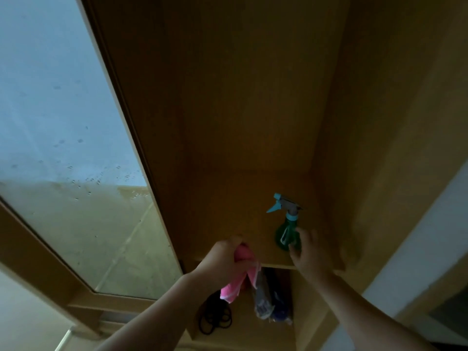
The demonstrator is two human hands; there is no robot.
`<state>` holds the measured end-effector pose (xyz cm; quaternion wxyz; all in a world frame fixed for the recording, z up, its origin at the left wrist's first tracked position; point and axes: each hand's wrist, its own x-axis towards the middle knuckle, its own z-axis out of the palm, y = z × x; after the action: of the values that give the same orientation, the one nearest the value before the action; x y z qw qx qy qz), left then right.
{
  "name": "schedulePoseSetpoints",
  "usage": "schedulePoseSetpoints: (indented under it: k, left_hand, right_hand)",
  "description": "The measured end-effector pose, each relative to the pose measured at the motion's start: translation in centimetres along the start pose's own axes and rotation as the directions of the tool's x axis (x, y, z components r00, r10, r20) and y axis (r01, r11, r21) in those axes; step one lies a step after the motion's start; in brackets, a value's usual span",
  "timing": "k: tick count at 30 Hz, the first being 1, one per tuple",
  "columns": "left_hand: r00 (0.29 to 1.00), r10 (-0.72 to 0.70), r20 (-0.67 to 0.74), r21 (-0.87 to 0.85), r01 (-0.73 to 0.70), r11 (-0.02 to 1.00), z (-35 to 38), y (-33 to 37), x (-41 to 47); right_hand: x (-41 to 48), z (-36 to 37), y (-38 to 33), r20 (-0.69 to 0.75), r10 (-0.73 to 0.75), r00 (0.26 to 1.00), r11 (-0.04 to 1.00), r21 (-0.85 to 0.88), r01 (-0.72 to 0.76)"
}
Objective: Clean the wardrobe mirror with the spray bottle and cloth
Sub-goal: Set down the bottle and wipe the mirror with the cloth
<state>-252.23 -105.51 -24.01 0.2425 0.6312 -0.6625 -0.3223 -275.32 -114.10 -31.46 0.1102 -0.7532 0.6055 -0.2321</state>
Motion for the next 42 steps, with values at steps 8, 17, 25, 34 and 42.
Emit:
schedulePoseSetpoints:
  k: [8, 17, 25, 34, 42]
  left_hand:
    - [0.995, 0.065, -0.076, -0.019, -0.066, 0.998, -1.8, 1.1, -1.5]
    - [0.969, 0.098, -0.226, -0.028, -0.107, 0.994, -4.8, 1.8, -5.6]
    - [0.925, 0.174, -0.337, 0.031, -0.174, 0.984, -8.8, 1.4, -10.5]
    - [0.898, 0.065, -0.434, -0.118, -0.128, 0.985, -17.1, -2.1, -20.6]
    - [0.959, 0.133, -0.25, -0.018, -0.142, 0.99, -25.9, -5.8, -28.2]
  right_hand:
    - [-0.1, 1.3, -0.5, 0.218, -0.016, 0.976, 0.992, -0.12, 0.043]
    - [-1.2, -1.8, -6.3, 0.081, -0.105, 0.991, 0.993, 0.071, 0.099]
    - [-9.3, -6.6, -17.4, -0.331, -0.593, 0.734, 0.607, 0.415, 0.677]
    - [-18.5, -4.1, -32.1, -0.085, -0.587, 0.805, 0.717, 0.407, 0.566]
    - [-19.6, -5.4, -39.5, -0.116, -0.263, 0.958, 0.717, 0.641, 0.274]
